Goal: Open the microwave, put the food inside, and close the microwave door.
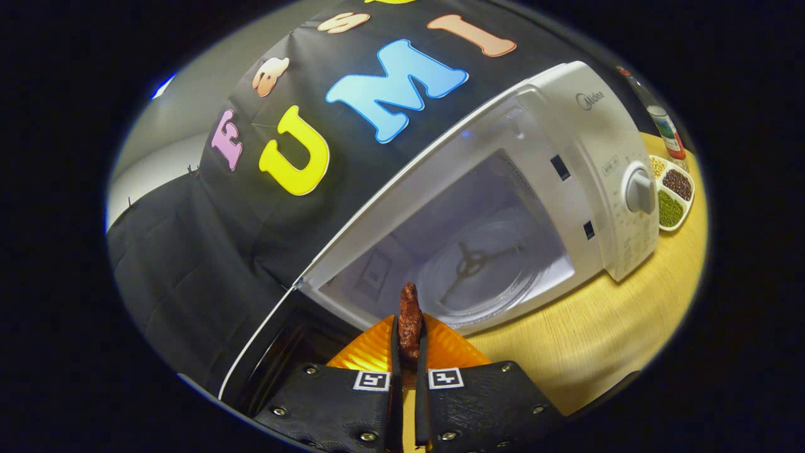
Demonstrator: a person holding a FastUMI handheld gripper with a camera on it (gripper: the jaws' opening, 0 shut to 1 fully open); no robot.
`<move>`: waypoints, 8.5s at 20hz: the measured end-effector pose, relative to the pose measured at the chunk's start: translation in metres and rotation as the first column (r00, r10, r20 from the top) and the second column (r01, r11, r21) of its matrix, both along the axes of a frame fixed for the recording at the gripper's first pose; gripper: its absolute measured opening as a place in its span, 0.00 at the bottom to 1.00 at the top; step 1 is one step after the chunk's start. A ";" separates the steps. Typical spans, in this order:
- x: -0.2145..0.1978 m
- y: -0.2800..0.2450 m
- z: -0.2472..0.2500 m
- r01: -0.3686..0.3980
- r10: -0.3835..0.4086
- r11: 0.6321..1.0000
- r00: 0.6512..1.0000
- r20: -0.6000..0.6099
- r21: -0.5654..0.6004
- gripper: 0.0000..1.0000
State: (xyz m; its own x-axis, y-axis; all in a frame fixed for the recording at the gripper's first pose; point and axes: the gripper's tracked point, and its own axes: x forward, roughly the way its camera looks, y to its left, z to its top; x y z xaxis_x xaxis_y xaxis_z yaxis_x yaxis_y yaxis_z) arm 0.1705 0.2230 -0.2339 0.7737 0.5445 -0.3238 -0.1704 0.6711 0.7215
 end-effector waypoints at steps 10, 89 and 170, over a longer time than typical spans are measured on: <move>0.076 0.012 -0.037 0.104 -0.100 0.994 0.992 0.077 -0.038 0.09; -0.314 0.137 0.061 -0.406 0.603 0.730 0.762 0.238 -0.550 0.01; -0.147 -0.116 0.135 0.375 -0.155 0.706 0.909 0.386 -0.601 0.02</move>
